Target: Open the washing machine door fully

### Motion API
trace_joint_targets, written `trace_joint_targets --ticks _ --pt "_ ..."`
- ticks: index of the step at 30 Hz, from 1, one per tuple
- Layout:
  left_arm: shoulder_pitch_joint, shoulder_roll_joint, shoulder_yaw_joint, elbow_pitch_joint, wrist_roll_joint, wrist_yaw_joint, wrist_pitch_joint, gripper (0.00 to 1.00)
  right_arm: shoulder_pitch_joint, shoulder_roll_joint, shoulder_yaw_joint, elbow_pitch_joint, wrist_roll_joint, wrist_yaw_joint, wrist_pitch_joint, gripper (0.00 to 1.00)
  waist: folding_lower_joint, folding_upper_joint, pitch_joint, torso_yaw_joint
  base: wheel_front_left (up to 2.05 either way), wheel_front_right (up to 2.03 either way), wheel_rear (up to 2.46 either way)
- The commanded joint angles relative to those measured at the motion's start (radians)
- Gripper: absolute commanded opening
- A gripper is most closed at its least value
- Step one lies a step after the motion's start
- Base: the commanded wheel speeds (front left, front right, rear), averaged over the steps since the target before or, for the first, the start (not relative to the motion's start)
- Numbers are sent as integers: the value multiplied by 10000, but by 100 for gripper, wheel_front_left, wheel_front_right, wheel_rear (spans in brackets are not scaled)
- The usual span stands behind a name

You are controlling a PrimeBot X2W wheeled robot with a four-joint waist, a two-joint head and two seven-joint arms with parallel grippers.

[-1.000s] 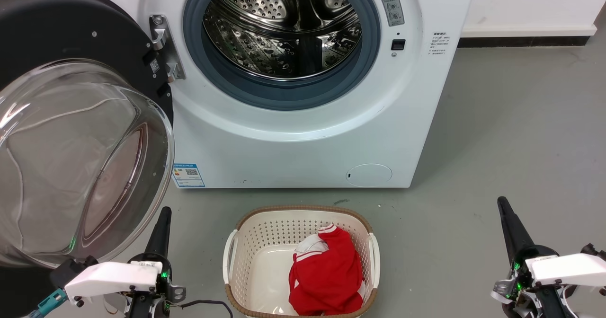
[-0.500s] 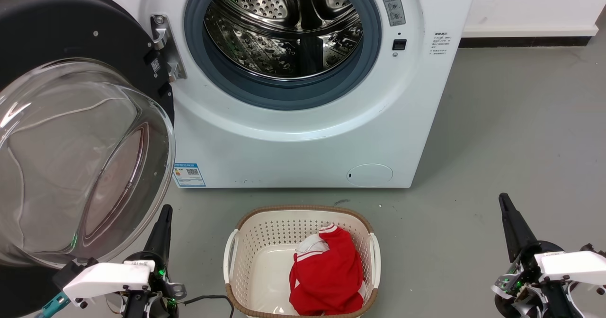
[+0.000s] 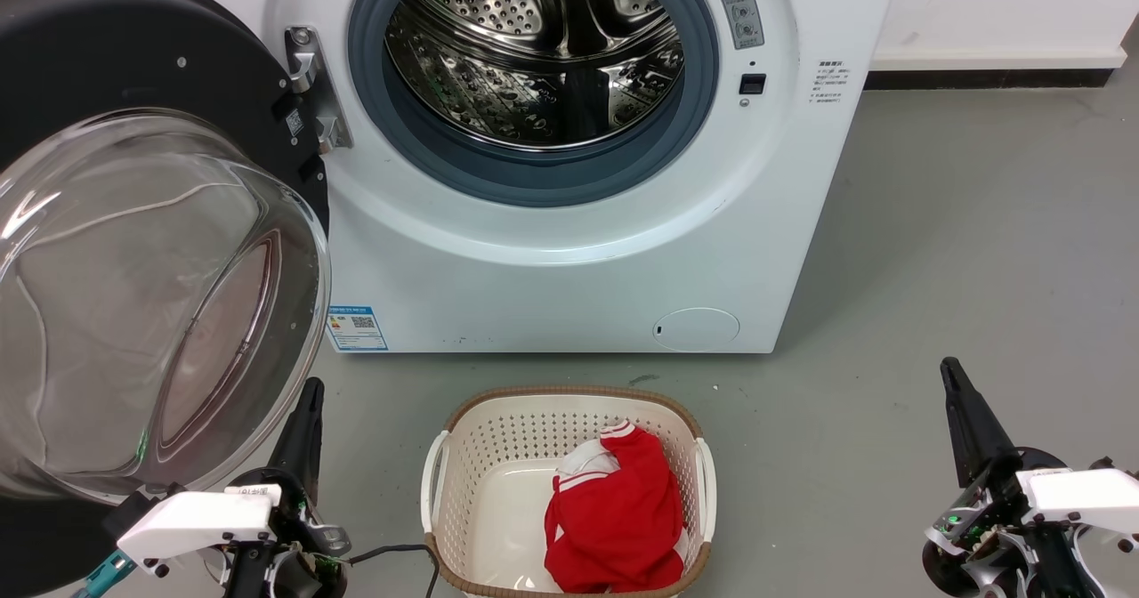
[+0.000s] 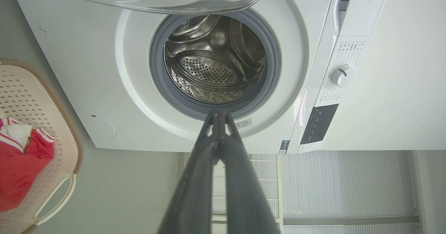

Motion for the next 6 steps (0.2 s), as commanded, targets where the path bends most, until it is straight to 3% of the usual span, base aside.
trace_joint_targets --ticks 1,6 --pt "-77 -19 34 15 -8 -47 29 0 -122 36 -12 21 33 0 20 0 0 0 0 0 0 0 0" --pt "-76 -18 34 13 -9 -45 28 0 -124 55 -34 22 7 0 31 0 0 0 0 0 0 0 0"
